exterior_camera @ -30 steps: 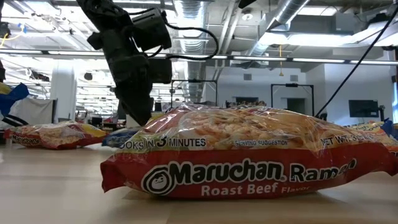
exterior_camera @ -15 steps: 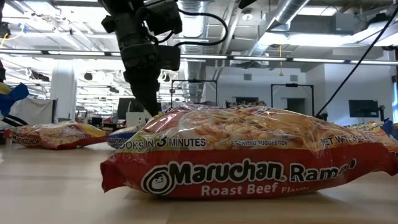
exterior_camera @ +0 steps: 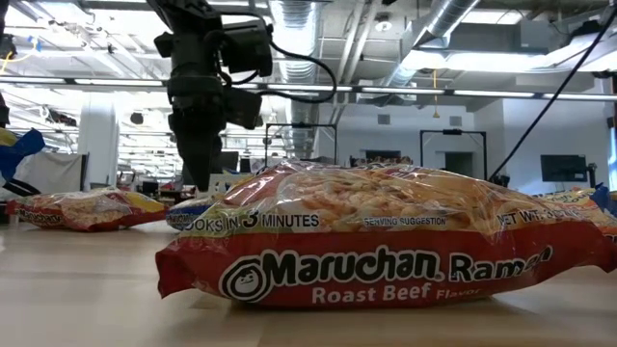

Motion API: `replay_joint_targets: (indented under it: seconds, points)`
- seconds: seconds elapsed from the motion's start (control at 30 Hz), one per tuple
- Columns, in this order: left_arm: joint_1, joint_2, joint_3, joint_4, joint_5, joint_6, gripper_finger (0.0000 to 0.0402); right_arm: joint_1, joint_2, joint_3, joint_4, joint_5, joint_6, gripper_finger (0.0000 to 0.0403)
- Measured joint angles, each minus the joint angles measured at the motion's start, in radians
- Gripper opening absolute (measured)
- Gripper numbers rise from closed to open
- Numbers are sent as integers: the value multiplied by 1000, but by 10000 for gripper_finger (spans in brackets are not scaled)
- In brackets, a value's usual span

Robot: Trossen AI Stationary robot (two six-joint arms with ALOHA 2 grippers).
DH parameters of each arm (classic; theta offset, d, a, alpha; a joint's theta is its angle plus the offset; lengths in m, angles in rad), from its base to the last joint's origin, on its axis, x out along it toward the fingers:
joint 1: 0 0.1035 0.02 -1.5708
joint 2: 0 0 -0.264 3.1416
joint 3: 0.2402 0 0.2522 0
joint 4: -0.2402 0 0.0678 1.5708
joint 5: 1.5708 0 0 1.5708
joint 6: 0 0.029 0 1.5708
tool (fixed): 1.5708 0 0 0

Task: Sort Maruchan noodles
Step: Put the blue noodle pack into the left white bin

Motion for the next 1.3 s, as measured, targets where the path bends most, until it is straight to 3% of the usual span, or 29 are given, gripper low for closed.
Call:
replay_joint_targets:
  seconds: [0.4,0.97,1.13,1.3]
  points:
    - [-67,-1,-61,92,-7,-49,141,135,127,0,4,29,202,214]
    - [-69,3,-61,131,25,-94,141,181,341,0,40,15,464,205]
    - [-69,3,-61,103,23,-81,141,173,398,-1,121,8,422,188]
    - [-68,0,-61,18,15,-43,141,134,448,-1,262,3,263,182]
